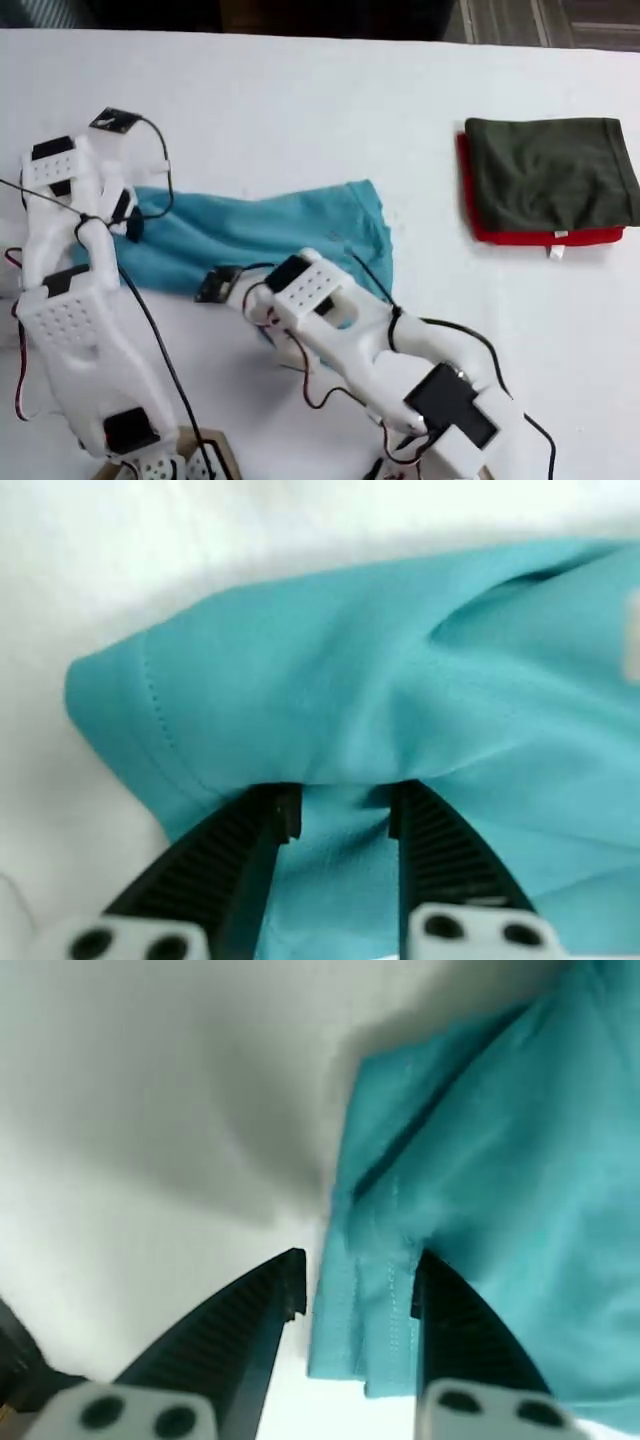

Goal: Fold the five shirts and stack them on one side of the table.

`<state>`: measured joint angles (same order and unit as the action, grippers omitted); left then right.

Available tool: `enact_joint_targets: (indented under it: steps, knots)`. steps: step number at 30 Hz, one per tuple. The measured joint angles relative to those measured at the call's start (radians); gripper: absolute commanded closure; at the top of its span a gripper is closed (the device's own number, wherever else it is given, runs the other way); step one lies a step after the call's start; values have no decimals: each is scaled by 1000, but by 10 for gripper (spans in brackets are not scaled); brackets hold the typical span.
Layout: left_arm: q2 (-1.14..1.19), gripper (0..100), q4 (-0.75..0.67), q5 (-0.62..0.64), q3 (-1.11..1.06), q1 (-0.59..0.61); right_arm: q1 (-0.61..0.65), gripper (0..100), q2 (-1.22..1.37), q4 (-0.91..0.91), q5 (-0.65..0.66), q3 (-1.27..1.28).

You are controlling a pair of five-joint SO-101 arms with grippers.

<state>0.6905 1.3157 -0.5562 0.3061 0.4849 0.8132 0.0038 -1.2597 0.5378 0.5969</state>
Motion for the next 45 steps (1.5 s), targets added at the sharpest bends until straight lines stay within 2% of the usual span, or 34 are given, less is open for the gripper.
enact_joint_targets:
  steps: [5, 17, 19, 23, 32, 39, 43, 45]
  knots:
    - [0, 831, 0, 0, 0, 0, -29, 817, -2, 23, 51, 41]
    - [0, 831, 0, 0, 0, 0, -58, 819, -31, 164, 54, 167]
    - [0, 831, 0, 0, 0, 0, -74, 850, -5, 161, 54, 146]
    - [0, 831, 0, 0, 0, 0, -89, 985, 71, 129, 80, 84]
    - [0, 831, 0, 0, 0, 0, -143, 978, 130, 89, 114, -5]
    - [0, 831, 0, 0, 0, 0, -216, 969, 89, -48, 160, -84]
    - [0, 831, 0, 0, 0, 0, -187, 861, 83, -123, 153, -91]
    - [0, 831, 0, 0, 0, 0, -152, 835, 83, -140, 109, -91]
